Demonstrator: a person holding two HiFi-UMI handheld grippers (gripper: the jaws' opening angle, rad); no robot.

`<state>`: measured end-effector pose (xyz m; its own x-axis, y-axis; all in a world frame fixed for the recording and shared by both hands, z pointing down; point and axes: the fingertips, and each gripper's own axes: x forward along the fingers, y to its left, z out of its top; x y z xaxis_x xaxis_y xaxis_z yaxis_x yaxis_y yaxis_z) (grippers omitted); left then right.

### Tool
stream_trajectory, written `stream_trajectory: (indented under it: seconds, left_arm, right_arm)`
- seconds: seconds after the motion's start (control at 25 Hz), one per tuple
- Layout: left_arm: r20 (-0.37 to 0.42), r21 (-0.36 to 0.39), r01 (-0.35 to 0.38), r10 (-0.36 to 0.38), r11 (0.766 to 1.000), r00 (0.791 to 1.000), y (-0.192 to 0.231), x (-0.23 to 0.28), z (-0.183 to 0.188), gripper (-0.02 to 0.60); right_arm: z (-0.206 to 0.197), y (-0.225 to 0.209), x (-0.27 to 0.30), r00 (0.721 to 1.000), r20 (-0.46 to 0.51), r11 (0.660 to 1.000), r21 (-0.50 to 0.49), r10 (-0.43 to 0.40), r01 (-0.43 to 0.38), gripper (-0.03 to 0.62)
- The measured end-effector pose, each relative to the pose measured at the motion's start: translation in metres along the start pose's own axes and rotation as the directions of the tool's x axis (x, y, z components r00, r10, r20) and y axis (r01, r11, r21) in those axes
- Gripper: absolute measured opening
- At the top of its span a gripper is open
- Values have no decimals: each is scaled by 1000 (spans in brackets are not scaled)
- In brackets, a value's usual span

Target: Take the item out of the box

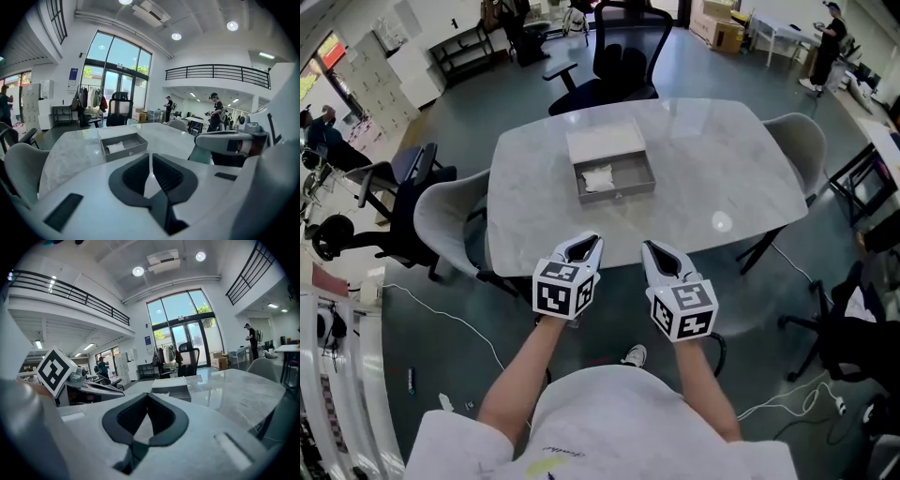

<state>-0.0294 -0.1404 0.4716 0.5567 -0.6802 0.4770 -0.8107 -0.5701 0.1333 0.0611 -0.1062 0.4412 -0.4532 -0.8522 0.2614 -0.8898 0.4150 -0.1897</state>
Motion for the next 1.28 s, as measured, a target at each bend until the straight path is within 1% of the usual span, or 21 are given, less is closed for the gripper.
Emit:
stream_trajectory:
  seconds: [0.28, 0.56, 0.8, 0.92, 1.12, 1.28]
  left_arm:
    - [-18, 27, -47, 47, 999, 999, -2, 24, 12, 26]
    - [-38, 68, -64, 66, 996, 997, 10, 53, 22, 28]
    - [-85, 133, -25, 36, 991, 996, 34, 86, 35, 28]
    - [-127, 172, 18, 4, 985, 992, 46, 106, 37, 28]
    - [-207, 246, 74, -23, 967, 978, 72, 137, 40, 28]
    - [-294, 319, 138, -40, 938, 955, 89, 162, 34, 29]
  right_arm:
    - [12, -27, 7, 999, 11, 999, 2, 43, -43, 5]
    - [12, -45, 23, 998, 1, 997, -7, 71, -71, 5]
    - [19, -58, 54, 997, -23, 997, -14, 72, -73, 5]
    - [23, -65, 72, 997, -33, 998, -14, 67, -67, 5]
    - [28, -79, 105, 998, -44, 999, 2, 51, -51, 5]
    - [27, -86, 128, 997, -61, 999, 8, 40, -40, 5]
